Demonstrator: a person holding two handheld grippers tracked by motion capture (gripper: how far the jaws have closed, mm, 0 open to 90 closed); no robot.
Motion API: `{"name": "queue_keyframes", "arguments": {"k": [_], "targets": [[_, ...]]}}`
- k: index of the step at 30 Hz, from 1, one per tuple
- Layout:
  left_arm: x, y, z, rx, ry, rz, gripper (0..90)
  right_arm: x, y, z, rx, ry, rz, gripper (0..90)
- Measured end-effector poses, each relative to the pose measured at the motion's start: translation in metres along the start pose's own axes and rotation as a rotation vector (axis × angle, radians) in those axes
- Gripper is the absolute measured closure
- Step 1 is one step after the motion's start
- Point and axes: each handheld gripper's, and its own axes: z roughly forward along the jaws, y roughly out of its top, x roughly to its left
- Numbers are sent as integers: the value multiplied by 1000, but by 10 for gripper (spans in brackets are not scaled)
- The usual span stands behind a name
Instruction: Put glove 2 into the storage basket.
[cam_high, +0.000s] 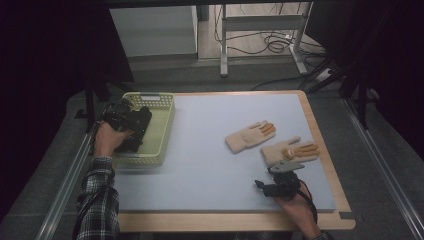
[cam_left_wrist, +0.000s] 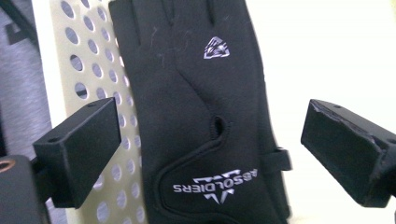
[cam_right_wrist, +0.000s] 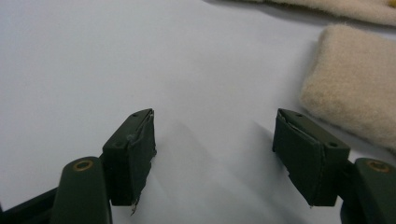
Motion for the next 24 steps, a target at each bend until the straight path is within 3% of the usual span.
{"name": "queue_keyframes", "arguments": {"k": [7, 10, 14, 17, 24], "targets": [[0, -12, -11, -97, -98, -16, 21, 0, 0, 0, 0, 0, 0, 293], [-9, -18, -17, -139, -88, 35, 12, 0, 0, 0, 0, 0, 0, 293], [-15, -22, -23, -179, -87, 66, 10, 0, 0, 0, 1, 0, -1, 292], [-24, -28, -33, -254, -113, 93, 12, 0, 0, 0, 1, 0, -1, 292], [-43, -36, -48, -329, -175, 137, 13, 0, 0, 0, 3, 1, -1, 292]]}}
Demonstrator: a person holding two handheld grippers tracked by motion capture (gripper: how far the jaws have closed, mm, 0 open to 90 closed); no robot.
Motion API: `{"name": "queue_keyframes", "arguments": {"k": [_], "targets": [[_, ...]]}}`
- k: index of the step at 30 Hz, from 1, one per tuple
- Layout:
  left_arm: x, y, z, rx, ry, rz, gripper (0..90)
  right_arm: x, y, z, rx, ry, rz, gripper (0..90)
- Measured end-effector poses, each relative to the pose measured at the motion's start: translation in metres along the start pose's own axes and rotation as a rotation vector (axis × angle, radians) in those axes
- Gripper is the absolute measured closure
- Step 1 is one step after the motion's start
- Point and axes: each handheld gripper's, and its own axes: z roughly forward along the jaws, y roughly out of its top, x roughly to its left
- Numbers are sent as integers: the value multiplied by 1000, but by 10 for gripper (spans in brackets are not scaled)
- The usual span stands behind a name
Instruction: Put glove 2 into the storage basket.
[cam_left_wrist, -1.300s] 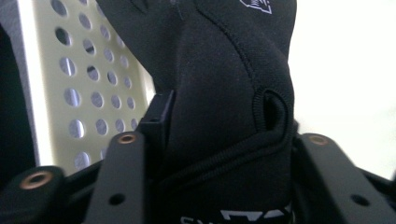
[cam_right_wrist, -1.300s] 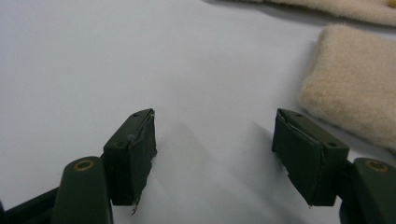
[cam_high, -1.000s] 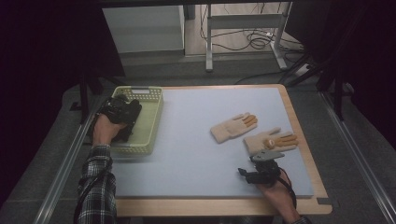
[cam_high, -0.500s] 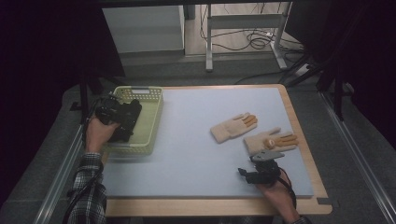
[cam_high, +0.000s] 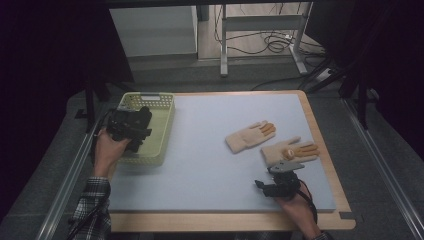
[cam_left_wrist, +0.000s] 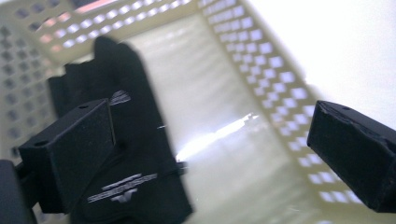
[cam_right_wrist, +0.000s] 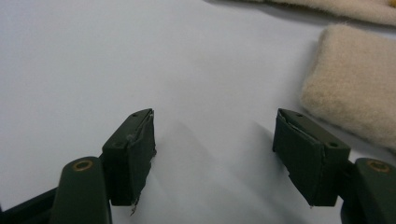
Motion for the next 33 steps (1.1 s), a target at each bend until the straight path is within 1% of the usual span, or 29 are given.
{"name": "queue_keyframes", "arguments": {"k": [1, 2, 3, 4, 5, 6, 7, 8, 10, 11, 12, 13, 14, 15, 16, 18, 20, 21, 22, 23, 25, 28, 29, 30, 31, 33], "targets": [[-12, 0, -4, -24, -25, 19, 13, 0, 0, 0, 0, 0, 0, 292], [-12, 0, -4, -24, -25, 19, 13, 0, 0, 0, 0, 0, 0, 292], [-19, 0, -6, -32, -37, 35, 13, 0, 0, 0, 0, 0, 0, 292], [-24, 0, -8, -42, -48, 41, 13, 0, 0, 0, 1, 0, 2, 292], [-34, -1, -10, -56, -68, 55, 13, 0, 0, 0, 1, 0, 1, 292], [-40, -1, -11, -64, -78, 67, 13, 0, 0, 0, 1, 0, 1, 292], [-40, -1, -11, -64, -78, 67, 13, 0, 0, 0, 1, 0, 1, 292], [-49, -2, -13, -76, -87, 87, 13, 0, 0, 0, 1, 0, 1, 292], [-59, -3, -15, -88, -100, 110, 15, 0, 0, 0, 1, -1, 0, 292], [-68, -5, -17, -103, -114, 128, 15, 0, 0, 0, 1, 0, 0, 293], [-68, -5, -17, -103, -114, 128, 16, 0, 0, 0, 1, 0, 0, 293], [-81, -7, -19, -125, -135, 150, 16, 0, 0, 0, 2, -2, 1, 294], [-81, -7, -19, -125, -135, 150, 16, 0, 0, 0, 2, -2, 1, 294], [-92, -10, -21, -142, -152, 169, 16, 0, 0, 0, 1, -3, -1, 293], [-92, -10, -21, -142, -152, 169, 17, 0, 0, 0, 1, -3, -1, 293], [-104, -14, -21, -156, -173, 189, 18, 0, 0, 0, 0, -4, -1, 292], [-113, -19, -20, -161, -195, 207, 18, 0, 0, 0, 1, -4, 0, 292], [-125, -26, -19, -172, -224, 218, 19, 1, 0, 0, 0, -4, 2, 292], [-129, -28, -18, -175, -233, 221, 18, 1, 0, 0, 0, -4, 1, 292], [-129, -28, -18, -175, -233, 221, 18, 1, 0, 0, 0, -4, 1, 292], [-139, -36, -15, -175, -249, 231, 18, 1, 0, 0, 0, -4, 3, 292], [-151, -47, -7, -155, -248, 254, 15, 0, 0, 0, 3, -5, -1, 290], [-156, -54, 0, -145, -243, 264, 12, 0, 0, 0, 3, -3, 1, 289], [-156, -54, 0, -145, -243, 264, 10, 0, 0, 0, 3, -3, 1, 289], [-160, -60, 6, -133, -242, 261, 10, 0, 0, 0, 2, -3, 2, 289], [-162, -67, 13, -123, -242, 258, 4, 0, 0, 0, 2, -3, 2, 288]]}}
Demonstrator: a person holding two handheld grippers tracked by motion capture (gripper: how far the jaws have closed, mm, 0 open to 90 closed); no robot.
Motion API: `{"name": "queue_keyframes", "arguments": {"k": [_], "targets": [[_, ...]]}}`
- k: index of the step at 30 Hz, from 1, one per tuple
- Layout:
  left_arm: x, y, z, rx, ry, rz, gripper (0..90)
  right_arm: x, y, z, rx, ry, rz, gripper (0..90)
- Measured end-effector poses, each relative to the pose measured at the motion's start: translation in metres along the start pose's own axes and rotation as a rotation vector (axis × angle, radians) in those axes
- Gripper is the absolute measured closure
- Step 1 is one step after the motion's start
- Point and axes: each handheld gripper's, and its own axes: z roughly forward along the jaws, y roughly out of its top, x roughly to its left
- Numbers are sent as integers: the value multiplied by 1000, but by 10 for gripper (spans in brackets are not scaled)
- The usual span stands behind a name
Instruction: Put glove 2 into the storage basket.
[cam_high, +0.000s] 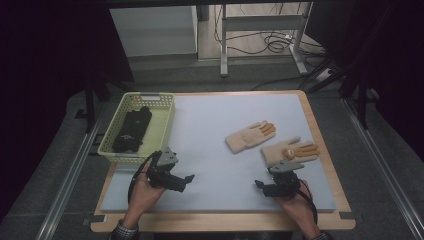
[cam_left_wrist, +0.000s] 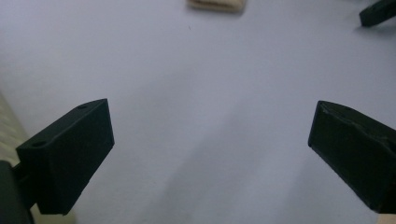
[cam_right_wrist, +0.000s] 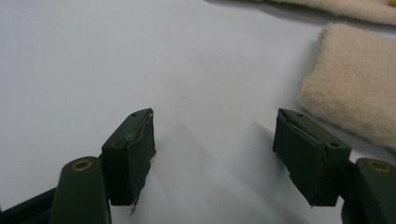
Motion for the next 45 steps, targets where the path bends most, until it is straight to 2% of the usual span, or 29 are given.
{"name": "queue_keyframes", "arguments": {"k": [5, 8, 13, 17, 20, 21, 24, 26, 30, 32, 35, 36, 39, 40, 41, 42, 44, 45], "targets": [[-3, -17, 16, 42, 25, -3, 0, 0, 0, 0, 0, 0, 0, 289], [-1, -27, 21, 62, 21, -25, 0, 0, 0, 0, 0, 0, 0, 289], [2, -39, 28, 108, 41, -45, 0, 0, 0, 0, -1, 1, 3, 288], [6, -42, 29, 99, 6, -97, 0, 0, 0, 0, -1, -2, 1, 288], [7, -42, 30, 100, 7, -91, 0, 1, 0, 0, 0, -6, 4, 287], [6, -42, 30, 100, 7, -92, 0, 1, 1, 0, 3, -11, 19, 280], [7, -42, 30, 99, 7, -92, 0, 2, 5, 1, 0, 8, 51, 276], [6, -42, 30, 98, 7, -92, 0, 2, 7, 2, 0, 10, 52, 276], [6, -42, 30, 97, 9, -97, 0, 1, 24, 3, -10, -4, 43, 270], [6, -42, 30, 97, 9, -97, 0, -6, 43, 5, -21, -20, 56, 256], [6, -42, 30, 97, 9, -96, 0, -11, 53, 8, -31, -29, 62, 253], [6, -42, 30, 97, 8, -95, 0, -19, 66, 11, -43, -52, 68, 249], [6, -42, 30, 97, 8, -94, 0, -26, 75, 15, -46, -75, 75, 248], [6, -42, 30, 97, 8, -94, 0, -36, 84, 21, -42, -112, 99, 248], [6, -42, 30, 97, 8, -94, 0, -36, 84, 21, -42, -112, 99, 248], [6, -42, 29, 97, 8, -94, 0, -46, 90, 29, -38, -132, 136, 244], [6, -42, 29, 97, 8, -94, 0, -54, 96, 40, -26, -144, 164, 230], [6, -42, 29, 97, 8, -94, 0, -54, 96, 40, -26, -144, 164, 230]]}}
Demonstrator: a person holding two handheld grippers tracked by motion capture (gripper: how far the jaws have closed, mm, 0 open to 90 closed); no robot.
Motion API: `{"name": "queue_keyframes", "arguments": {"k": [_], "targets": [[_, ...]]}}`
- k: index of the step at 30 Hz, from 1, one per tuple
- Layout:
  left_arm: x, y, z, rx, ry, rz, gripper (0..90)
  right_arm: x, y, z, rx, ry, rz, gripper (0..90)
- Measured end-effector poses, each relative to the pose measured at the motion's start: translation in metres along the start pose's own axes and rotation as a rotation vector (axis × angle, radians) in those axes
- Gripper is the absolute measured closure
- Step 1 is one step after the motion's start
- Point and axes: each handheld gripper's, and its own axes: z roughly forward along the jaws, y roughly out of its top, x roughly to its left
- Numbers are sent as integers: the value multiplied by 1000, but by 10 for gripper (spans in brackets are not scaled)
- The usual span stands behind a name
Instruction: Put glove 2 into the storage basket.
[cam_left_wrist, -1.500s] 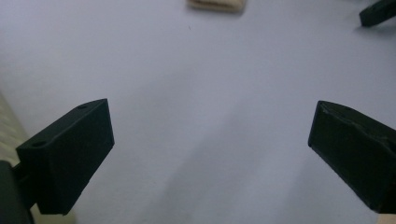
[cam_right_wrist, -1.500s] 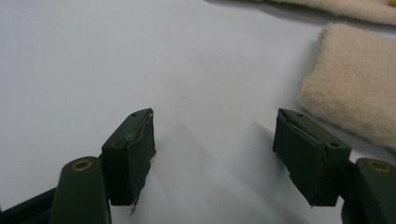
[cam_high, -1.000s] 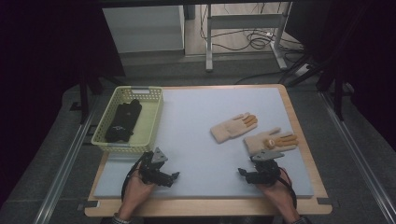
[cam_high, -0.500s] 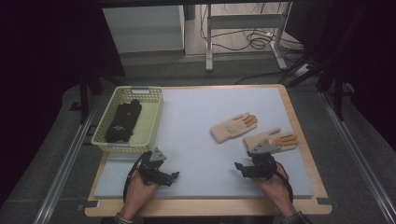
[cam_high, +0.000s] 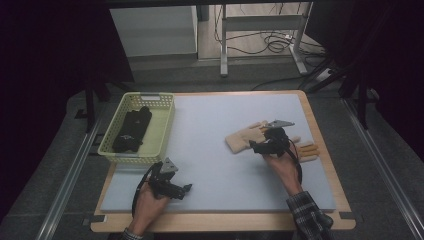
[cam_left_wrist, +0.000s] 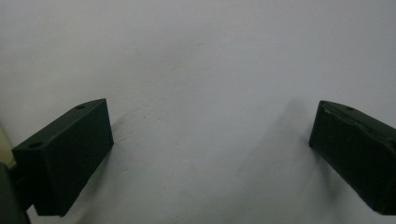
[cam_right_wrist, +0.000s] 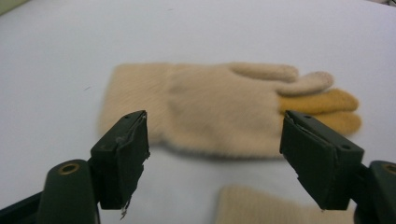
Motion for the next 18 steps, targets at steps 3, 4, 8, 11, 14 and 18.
{"name": "queue_keyframes", "arguments": {"k": [3, 4, 8, 11, 14, 18], "targets": [[0, 0, 0, -1, 0, 0, 0, -6, 9, 27, 24, -18, 50, 197], [0, 0, 0, -1, 0, 0, 0, -6, 9, 27, 24, -18, 50, 197], [0, 0, 0, -2, 0, -1, 0, -4, 15, 53, 68, -73, 49, 172], [0, 0, 0, -2, 0, 0, 0, -3, 16, 70, 128, -92, 36, 267], [0, 0, 0, -2, 0, 0, 0, 1, 17, 69, 129, -105, 9, 429], [0, 0, 0, -2, 0, 0, 0, 4, 18, 63, 140, -59, -63, 519]]}}
